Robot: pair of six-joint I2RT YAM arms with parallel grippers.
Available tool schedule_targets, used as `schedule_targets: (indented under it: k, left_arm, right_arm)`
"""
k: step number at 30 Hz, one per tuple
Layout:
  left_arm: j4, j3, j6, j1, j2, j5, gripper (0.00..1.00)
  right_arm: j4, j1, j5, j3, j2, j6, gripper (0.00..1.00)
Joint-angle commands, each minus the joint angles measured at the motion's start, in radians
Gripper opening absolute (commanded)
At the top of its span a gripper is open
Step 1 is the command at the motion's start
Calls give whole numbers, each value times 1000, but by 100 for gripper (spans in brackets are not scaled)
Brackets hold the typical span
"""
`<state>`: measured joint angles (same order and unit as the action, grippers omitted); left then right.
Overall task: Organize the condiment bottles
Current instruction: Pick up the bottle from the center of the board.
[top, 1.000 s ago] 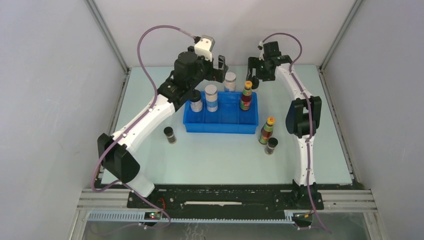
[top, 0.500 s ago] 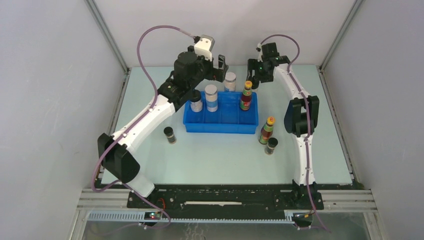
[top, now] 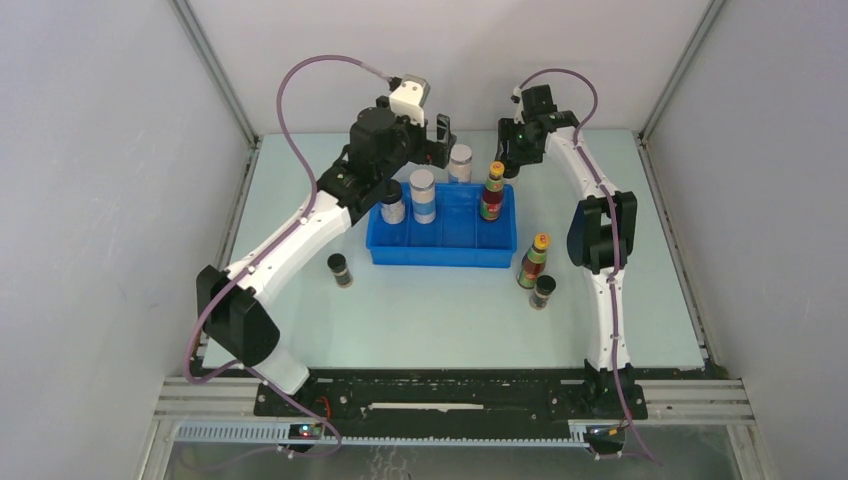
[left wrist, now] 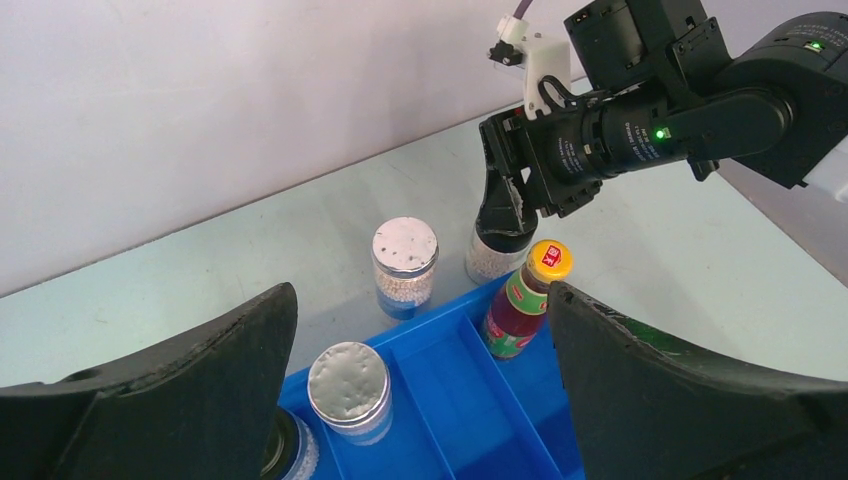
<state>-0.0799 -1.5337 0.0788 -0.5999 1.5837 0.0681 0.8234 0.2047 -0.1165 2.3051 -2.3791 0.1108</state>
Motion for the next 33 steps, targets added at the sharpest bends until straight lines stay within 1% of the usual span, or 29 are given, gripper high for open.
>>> schedule_targets:
  k: [1, 4, 6, 7, 33]
  left_arm:
    - [38, 22, -5, 3, -56, 8, 99]
    - [38, 26, -4, 2, -61, 10, 99]
    - [38, 31, -4, 2, -68, 12, 99]
    - [38, 34, -4, 2, -74, 18, 99]
    - [28, 108, -2, 2, -178, 78, 99]
  right_arm:
    - [31, 10, 26, 42, -6, -3, 27]
    - [31, 10, 35, 42, -3, 1, 13]
    - [29, 10, 38, 42, -1, 3, 1]
    - [28, 10, 38, 41, 2, 5, 0]
    - [-16, 8, 51, 31, 124, 26, 0]
